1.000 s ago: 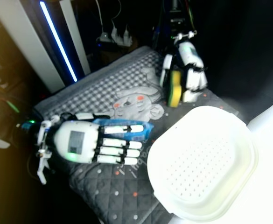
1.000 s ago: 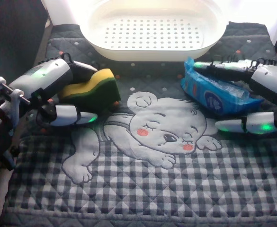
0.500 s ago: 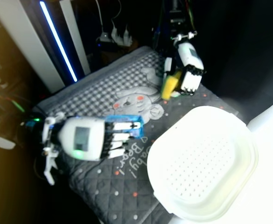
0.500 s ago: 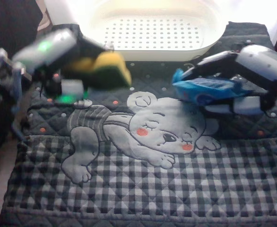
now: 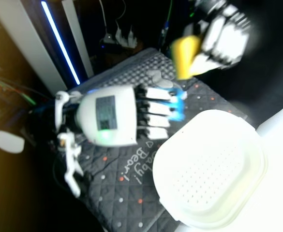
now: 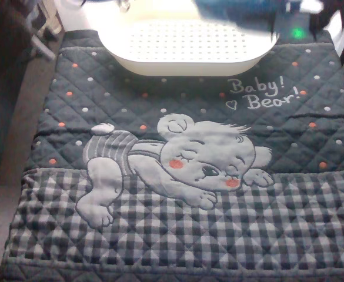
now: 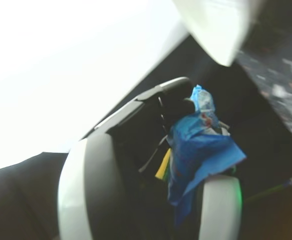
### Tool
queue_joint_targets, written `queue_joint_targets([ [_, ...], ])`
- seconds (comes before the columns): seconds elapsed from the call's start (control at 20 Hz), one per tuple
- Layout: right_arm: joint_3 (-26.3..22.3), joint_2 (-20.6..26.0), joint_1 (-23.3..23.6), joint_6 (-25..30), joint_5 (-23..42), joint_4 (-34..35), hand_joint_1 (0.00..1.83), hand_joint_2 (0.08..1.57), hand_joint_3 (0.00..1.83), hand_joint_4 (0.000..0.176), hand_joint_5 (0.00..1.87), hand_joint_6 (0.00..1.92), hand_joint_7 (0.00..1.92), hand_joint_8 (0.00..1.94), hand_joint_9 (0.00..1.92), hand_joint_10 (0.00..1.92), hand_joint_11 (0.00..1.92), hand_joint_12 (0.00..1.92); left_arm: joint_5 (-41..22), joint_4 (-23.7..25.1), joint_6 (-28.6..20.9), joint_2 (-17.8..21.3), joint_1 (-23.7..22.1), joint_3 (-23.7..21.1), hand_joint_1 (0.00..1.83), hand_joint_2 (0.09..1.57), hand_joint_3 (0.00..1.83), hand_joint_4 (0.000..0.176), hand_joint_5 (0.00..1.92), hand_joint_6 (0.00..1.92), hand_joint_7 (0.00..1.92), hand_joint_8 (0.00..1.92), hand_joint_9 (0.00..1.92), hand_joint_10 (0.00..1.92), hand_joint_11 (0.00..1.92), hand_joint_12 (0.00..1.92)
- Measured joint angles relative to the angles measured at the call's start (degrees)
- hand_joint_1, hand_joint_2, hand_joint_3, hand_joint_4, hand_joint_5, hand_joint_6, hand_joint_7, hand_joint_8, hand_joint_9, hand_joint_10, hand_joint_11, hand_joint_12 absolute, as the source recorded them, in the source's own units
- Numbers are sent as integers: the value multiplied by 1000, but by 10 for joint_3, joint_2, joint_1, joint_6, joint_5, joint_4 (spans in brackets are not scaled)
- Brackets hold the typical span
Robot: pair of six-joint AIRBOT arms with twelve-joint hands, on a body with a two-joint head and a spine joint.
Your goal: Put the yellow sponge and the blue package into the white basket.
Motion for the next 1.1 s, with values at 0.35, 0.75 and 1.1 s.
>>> queue_joint_targets([
  [0.35,183,-142,31,4,-157,24,1268,1084,5,0,959,877,1153,830,1298,255,1187,590,212,-11,-28,-154,-56,214,1282,1055,0,0,1059,677,1191,809,1287,276,916,1161],
  [0.75,279,-214,32,32,-281,12,1388,1070,4,0,952,771,1114,687,1116,1009,1143,636,333,3,-100,-260,-53,345,1245,1118,0,0,1016,748,969,1181,1158,119,659,1262],
  [1.1,197,-162,35,36,-247,6,676,1049,0,176,141,10,75,14,34,10,0,8,280,1,-105,-200,-34,278,842,935,0,176,96,1,18,0,6,0,0,200],
])
